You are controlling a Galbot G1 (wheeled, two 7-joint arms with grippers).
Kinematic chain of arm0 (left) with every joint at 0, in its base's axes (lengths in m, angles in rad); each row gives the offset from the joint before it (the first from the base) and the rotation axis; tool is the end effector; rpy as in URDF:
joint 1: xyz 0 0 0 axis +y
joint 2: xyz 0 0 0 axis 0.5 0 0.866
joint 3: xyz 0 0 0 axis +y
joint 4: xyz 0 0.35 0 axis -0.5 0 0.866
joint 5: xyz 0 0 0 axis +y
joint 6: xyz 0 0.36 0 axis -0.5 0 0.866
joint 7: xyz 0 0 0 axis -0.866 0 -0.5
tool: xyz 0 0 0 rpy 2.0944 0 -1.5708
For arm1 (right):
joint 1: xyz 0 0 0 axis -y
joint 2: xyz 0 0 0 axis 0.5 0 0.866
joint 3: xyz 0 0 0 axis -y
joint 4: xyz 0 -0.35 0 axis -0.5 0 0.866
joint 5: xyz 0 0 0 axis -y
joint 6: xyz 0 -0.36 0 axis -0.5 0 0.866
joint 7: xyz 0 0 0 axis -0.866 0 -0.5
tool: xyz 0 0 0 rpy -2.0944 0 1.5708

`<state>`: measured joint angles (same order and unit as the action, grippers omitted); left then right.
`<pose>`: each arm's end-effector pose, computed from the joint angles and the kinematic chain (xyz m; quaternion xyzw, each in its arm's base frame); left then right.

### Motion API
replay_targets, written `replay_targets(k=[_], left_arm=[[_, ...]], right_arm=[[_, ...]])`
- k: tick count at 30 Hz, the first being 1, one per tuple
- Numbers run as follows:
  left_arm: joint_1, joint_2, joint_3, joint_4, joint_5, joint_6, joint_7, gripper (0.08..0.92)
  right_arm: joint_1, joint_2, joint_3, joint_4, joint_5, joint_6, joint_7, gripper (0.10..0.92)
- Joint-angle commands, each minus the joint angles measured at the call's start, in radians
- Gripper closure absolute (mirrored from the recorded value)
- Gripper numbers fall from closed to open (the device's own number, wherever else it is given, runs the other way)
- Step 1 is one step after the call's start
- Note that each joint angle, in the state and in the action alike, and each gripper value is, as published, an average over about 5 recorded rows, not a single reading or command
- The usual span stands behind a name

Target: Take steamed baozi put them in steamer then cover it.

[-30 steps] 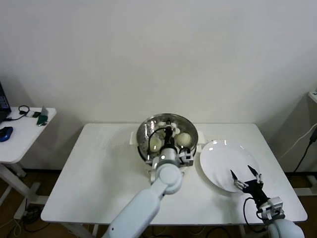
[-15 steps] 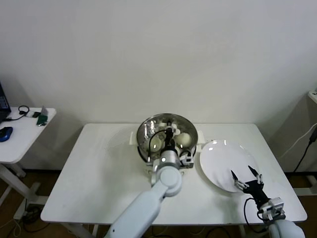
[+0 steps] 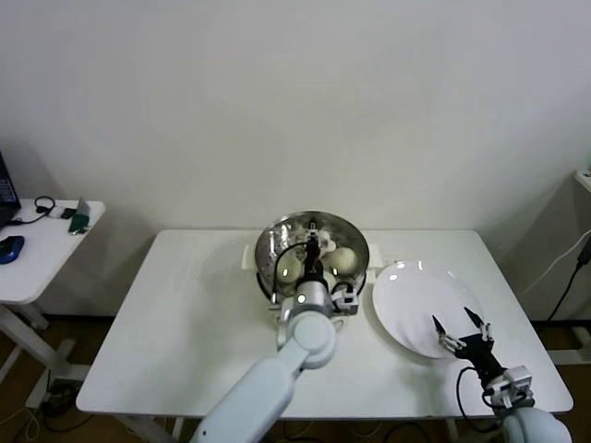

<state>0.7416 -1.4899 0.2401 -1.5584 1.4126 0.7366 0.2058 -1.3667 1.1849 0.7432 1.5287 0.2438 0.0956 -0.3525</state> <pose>0.3603 -0.2195 -0.2779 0.0160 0.7141 0.6998 0.0033 0.2363 -0.2100 -0.4034 0.0803 -0.9880 0.0712 0.1110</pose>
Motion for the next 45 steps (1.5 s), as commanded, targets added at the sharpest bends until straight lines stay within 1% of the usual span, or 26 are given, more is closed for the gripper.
replay_targets(k=[1, 4, 9, 13, 18, 21, 25, 29, 31, 33, 37, 41, 45], left_arm=[[0.017, 0.063, 0.015, -0.143, -0.046, 0.049, 0.009, 0.508], [0.031, 0.096, 0.021, -0.192, -0.076, 0.049, -0.002, 0.421], [0.081, 0.144, 0.008, -0.276, -0.135, 0.049, -0.043, 0.274], [0.133, 0.185, -0.004, -0.352, -0.185, 0.049, -0.060, 0.193], [0.219, 0.269, -0.033, -0.472, -0.280, 0.048, -0.072, 0.178], [0.299, 0.313, -0.101, -0.536, -0.361, 0.022, -0.105, 0.177], [0.381, 0.326, -0.290, -0.580, -0.462, -0.129, -0.207, 0.177], [0.440, 0.337, -0.462, -0.614, -0.734, -0.261, -0.307, 0.177], [0.510, 0.329, -0.560, -0.622, -0.850, -0.339, -0.331, 0.177], [0.588, 0.305, -0.650, -0.620, -0.929, -0.410, -0.343, 0.177], [0.734, 0.223, -0.791, -0.573, -1.116, -0.600, -0.350, 0.177], [0.808, 0.128, -0.852, -0.495, -1.301, -0.753, -0.364, 0.177], [0.838, 0.070, -0.865, -0.430, -1.405, -0.833, -0.354, 0.177]], right_arm=[[0.002, -0.002, 0.003, 0.000, 0.011, -0.013, -0.004, 0.203], [0.002, -0.002, 0.004, 0.000, 0.009, -0.016, -0.005, 0.203], [0.001, -0.007, 0.008, 0.001, 0.008, -0.018, -0.007, 0.203], [0.005, -0.010, 0.009, -0.004, 0.006, -0.019, -0.007, 0.203], [0.014, -0.012, 0.006, -0.006, 0.000, -0.021, -0.005, 0.203], [0.018, -0.013, 0.004, -0.006, -0.002, -0.020, -0.005, 0.203], [0.014, -0.013, 0.004, 0.000, -0.004, -0.015, -0.006, 0.203], [0.003, -0.016, 0.006, 0.017, 0.001, -0.011, -0.007, 0.203], [-0.004, -0.016, 0.010, 0.023, 0.006, -0.007, -0.008, 0.203], [-0.011, -0.016, 0.013, 0.030, 0.014, -0.003, -0.008, 0.203], [-0.027, -0.015, 0.015, 0.052, 0.028, 0.001, -0.010, 0.203], [-0.027, -0.013, 0.012, 0.057, 0.030, 0.013, -0.005, 0.203], [-0.024, -0.016, 0.010, 0.056, 0.044, 0.025, 0.005, 0.203]])
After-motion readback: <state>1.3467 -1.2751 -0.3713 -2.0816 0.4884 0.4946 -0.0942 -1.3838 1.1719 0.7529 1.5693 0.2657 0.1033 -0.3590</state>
